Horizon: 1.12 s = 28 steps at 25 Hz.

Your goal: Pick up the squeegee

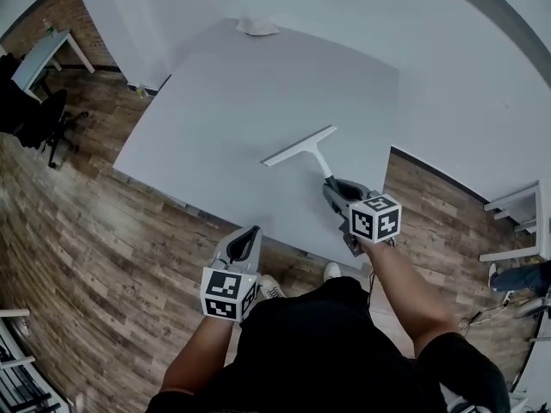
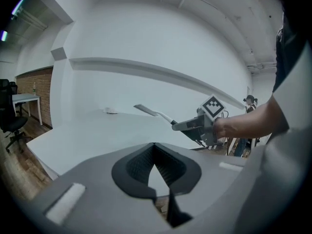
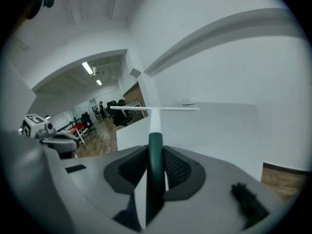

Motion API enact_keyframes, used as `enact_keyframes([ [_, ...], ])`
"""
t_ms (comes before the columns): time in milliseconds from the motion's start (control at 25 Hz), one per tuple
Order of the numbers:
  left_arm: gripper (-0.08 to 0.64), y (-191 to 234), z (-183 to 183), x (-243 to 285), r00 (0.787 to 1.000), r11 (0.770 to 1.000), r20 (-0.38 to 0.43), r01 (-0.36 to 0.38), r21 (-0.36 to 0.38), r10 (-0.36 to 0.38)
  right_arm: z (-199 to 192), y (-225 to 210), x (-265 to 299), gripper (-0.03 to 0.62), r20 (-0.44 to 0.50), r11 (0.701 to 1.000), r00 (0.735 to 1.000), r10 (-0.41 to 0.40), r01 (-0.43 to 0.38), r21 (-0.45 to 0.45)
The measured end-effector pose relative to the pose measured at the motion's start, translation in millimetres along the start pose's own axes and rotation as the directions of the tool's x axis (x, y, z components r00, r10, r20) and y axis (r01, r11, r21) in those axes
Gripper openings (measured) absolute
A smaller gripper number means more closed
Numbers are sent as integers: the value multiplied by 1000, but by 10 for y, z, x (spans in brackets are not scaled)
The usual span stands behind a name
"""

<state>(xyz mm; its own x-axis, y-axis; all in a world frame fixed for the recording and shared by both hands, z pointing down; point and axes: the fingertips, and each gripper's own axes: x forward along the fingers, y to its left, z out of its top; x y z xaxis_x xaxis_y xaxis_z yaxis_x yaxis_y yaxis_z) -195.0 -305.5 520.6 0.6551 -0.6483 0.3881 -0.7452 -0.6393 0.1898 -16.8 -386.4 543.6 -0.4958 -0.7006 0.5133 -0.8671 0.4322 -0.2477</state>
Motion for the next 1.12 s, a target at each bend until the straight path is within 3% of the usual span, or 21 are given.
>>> enact_keyframes([
  [160,6,-14,87,15,1000,1000,21,20,-16,-20,180,126,-335,100,119,997,993,22,-31,73],
  [320,6,-64,136,4,998,987,50,48,-154,-40,285,238,-583,100,181,993,983,44,-63,103],
  [400,6,-118,135,-17,998,983,56,50,-179,-40,324,306,-721,101,208,990,976,60,-84,111],
  [760,6,-660,197,-3,997,998,80,22,-60,-17,261,286,-1495,101,307,985,949,74,-118,128],
  [1120,6,-1515,240,145,994,999,106,-12,-47,17,-169,-59,-2100,101,281,971,949,139,-186,148],
])
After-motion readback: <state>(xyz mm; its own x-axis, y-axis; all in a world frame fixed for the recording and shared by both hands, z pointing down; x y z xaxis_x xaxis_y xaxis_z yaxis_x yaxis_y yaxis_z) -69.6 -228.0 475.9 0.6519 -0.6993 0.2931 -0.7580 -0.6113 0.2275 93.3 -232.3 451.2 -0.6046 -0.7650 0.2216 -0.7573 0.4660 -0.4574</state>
